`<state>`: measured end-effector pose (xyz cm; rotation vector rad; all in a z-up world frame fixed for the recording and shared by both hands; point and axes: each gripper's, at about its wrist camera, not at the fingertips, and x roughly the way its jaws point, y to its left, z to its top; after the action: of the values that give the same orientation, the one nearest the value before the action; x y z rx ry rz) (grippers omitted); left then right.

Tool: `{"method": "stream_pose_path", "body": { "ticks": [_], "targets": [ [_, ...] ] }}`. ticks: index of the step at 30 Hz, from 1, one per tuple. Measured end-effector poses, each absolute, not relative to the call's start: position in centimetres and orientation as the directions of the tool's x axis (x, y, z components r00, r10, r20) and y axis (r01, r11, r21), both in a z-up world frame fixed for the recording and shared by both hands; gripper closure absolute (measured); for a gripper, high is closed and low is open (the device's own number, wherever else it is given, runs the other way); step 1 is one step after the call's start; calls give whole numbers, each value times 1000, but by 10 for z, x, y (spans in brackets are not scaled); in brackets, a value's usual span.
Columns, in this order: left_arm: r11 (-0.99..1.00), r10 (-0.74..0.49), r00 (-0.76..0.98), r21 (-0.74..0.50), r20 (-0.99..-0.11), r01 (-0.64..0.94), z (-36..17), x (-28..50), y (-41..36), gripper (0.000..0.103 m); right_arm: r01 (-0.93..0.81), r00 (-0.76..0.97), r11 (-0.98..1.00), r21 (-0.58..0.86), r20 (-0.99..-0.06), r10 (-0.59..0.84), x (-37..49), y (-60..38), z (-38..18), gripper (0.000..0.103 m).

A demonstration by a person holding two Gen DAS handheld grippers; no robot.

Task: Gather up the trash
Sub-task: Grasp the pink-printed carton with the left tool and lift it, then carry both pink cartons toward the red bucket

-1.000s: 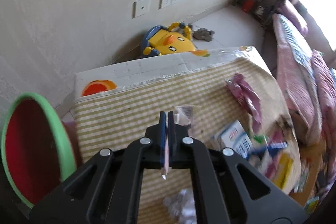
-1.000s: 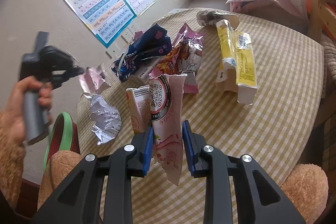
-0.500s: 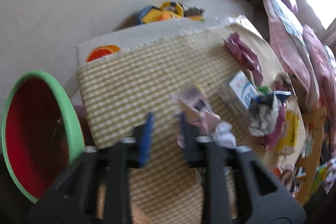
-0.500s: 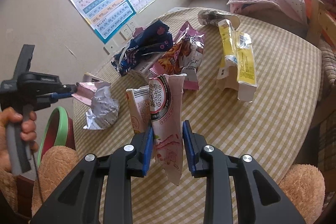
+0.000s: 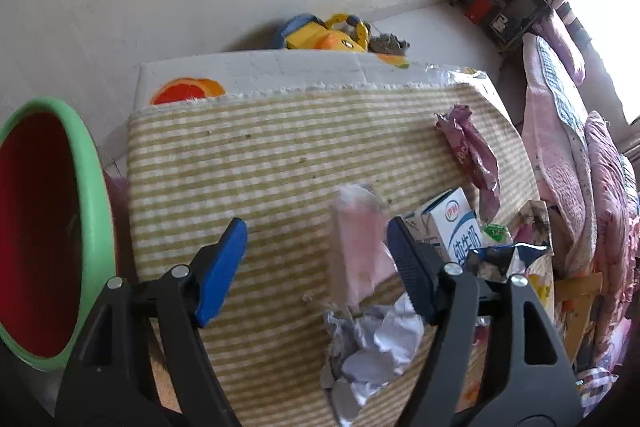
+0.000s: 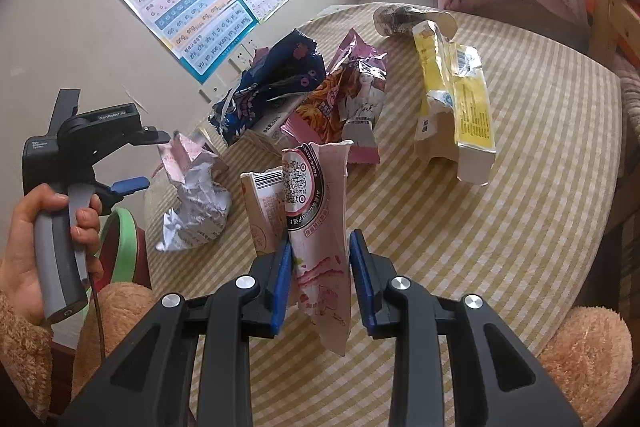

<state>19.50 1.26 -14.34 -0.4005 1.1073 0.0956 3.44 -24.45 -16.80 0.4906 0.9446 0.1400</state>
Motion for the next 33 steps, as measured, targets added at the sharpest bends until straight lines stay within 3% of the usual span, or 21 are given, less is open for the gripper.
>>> {"method": "stream_pose_path", "body": {
  "ticks": [16, 17, 18, 20, 21, 22, 33],
  "targets": [
    [970, -46, 364, -129, -930, -207, -180, 222, -30, 34, 108, 578, 861, 498, -735, 353, 38, -249, -173, 75],
    [968, -44, 350, -127, -936, -218, -184, 222, -30, 41, 108, 578, 860, 499, -735, 354, 37, -250, -173, 75],
    [961, -55, 338, -142, -940, -237, -188, 221, -28, 56, 109, 578, 860, 498, -735, 353, 38, -249, -173, 75],
    [960, -54, 351, -145, -935, -240, -189, 219, -27, 62, 109, 578, 860, 498, -736, 352, 38, -249, -173, 75],
    [967, -36, 363, -124, -931, -224, -186, 217, -28, 73, 111, 577, 862, 495, -738, 349, 38, -249, -173, 75],
    [974, -23, 374, -105, -927, -202, -181, 215, -29, 78, 112, 575, 863, 492, -741, 347, 38, -249, -174, 75],
    [999, 0, 628, -31, -778, -38, -89, 123, -17, 81, 140, 565, 883, 447, -769, 300, 32, -247, -171, 77]
  ]
}}
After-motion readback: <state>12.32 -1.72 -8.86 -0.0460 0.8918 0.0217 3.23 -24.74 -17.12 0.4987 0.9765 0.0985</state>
